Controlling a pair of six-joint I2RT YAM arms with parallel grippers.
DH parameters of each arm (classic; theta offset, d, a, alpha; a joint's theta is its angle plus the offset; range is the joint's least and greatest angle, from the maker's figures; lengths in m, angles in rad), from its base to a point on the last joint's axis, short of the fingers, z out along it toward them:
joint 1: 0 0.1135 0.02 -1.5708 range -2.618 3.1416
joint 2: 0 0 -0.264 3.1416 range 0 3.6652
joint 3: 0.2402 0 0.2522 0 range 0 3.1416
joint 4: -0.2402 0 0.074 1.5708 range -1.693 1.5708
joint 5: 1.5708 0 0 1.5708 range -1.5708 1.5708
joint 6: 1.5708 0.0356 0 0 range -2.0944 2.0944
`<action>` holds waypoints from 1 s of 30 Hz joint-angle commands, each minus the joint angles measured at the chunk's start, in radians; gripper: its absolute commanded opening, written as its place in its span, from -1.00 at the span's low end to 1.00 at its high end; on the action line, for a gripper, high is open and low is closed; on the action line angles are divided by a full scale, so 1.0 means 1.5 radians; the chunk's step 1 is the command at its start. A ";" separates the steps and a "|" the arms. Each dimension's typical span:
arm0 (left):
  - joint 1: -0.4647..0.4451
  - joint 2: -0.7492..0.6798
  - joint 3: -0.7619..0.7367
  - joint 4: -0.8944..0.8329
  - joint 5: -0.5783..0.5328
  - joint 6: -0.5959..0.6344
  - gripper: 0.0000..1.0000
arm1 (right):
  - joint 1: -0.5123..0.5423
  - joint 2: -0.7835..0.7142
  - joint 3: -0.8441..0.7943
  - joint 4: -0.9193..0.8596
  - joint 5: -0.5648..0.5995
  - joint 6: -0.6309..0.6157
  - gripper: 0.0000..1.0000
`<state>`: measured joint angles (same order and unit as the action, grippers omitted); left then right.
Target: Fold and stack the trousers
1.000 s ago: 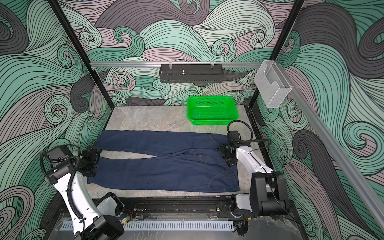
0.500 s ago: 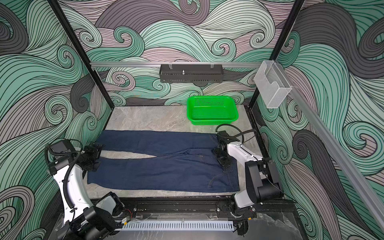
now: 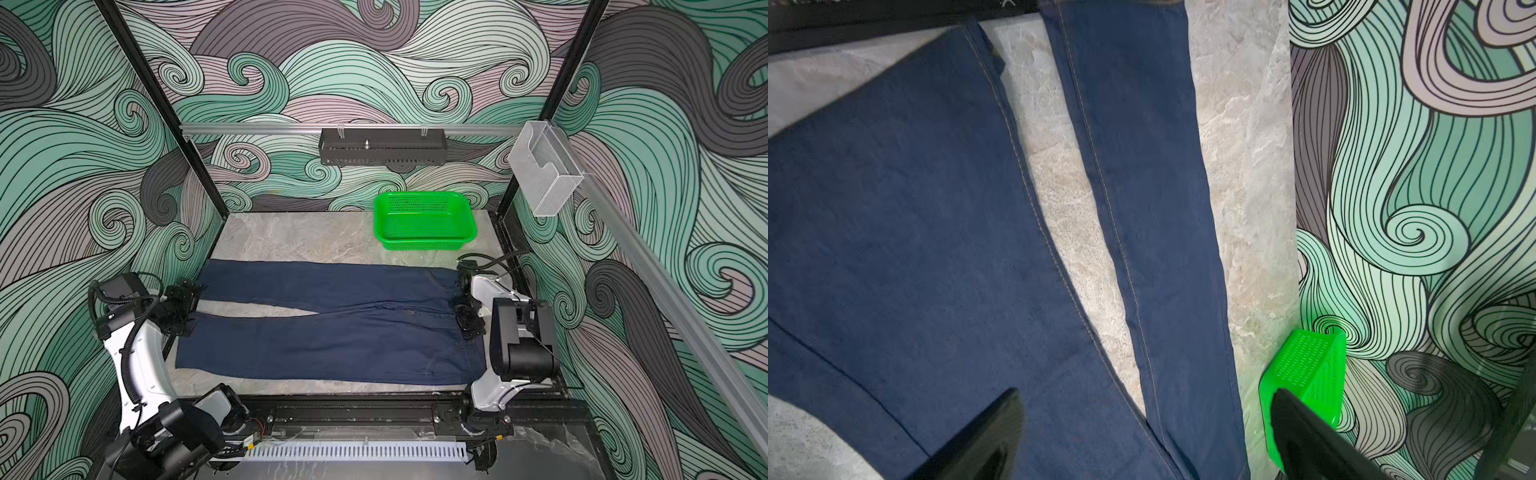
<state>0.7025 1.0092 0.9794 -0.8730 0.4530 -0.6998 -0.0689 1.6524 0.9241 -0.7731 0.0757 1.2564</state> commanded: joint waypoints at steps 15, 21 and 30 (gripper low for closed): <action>-0.044 0.045 0.053 0.037 -0.051 -0.007 0.90 | 0.162 -0.095 0.054 -0.055 -0.037 0.018 0.80; -0.060 0.081 0.051 0.074 -0.038 -0.022 0.90 | 0.189 -0.015 0.049 -0.015 -0.053 0.042 0.80; -0.069 0.134 0.070 0.071 -0.035 -0.014 0.89 | 0.114 0.038 0.014 -0.009 -0.009 0.014 0.80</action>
<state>0.6064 1.1908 1.0332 -0.7620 0.3977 -0.7277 0.1608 1.6989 0.9737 -0.7654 -0.0032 1.2900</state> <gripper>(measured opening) 0.946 0.897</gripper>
